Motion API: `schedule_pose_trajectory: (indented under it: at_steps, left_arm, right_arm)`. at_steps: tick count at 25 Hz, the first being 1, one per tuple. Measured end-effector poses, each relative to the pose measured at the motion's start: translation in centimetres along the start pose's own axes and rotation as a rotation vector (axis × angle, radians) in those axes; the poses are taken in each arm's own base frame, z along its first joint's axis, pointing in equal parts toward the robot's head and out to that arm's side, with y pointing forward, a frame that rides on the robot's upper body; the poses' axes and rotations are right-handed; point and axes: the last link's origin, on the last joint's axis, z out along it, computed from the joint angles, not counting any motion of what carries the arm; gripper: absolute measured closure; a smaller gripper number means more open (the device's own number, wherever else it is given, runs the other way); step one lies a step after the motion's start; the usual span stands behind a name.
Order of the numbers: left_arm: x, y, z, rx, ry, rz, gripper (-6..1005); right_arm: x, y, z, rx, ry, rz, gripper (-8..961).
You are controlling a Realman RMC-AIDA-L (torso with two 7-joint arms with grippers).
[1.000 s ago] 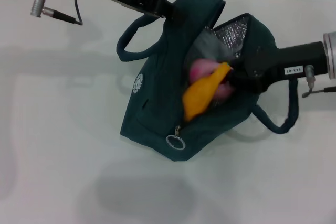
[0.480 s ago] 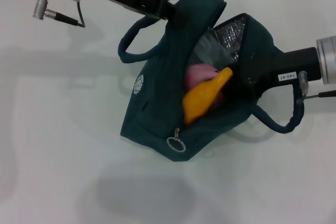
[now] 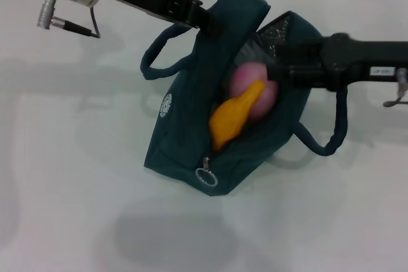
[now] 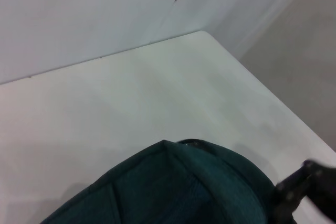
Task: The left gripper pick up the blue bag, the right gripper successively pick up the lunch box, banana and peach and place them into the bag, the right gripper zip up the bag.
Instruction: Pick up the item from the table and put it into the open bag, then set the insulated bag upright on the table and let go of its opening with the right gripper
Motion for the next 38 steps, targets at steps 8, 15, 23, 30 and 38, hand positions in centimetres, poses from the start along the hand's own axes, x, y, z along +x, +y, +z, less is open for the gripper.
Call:
schedule_pose_trajectory:
  at_steps: [8, 15, 23, 30, 38]
  left_arm:
    - [-0.2, -0.1, -0.1, 0.003, 0.001, -0.003, 929]
    - [-0.3, -0.2, 0.0, 0.002, -0.001, -0.007, 929]
    - [-0.3, -0.3, -0.1, 0.005, 0.0, -0.006, 929]
    - [-0.3, -0.2, -0.1, 0.004, 0.001, -0.006, 929]
    - [-1.2, -0.6, -0.6, -0.001, 0.003, -0.028, 928]
  right_arm:
    - [0.4, 0.1, -3.3, 0.058, -0.093, -0.009, 304]
    - [3.6, 0.6, -6.7, 0.151, -0.113, 0.003, 253]
    - [7.3, -0.2, -5.6, 0.209, 0.008, 0.065, 254]
    - [6.9, -4.4, -2.2, 0.404, 0.046, 0.071, 256]
    - [4.1, -5.8, -5.6, 0.603, -0.214, -0.034, 257]
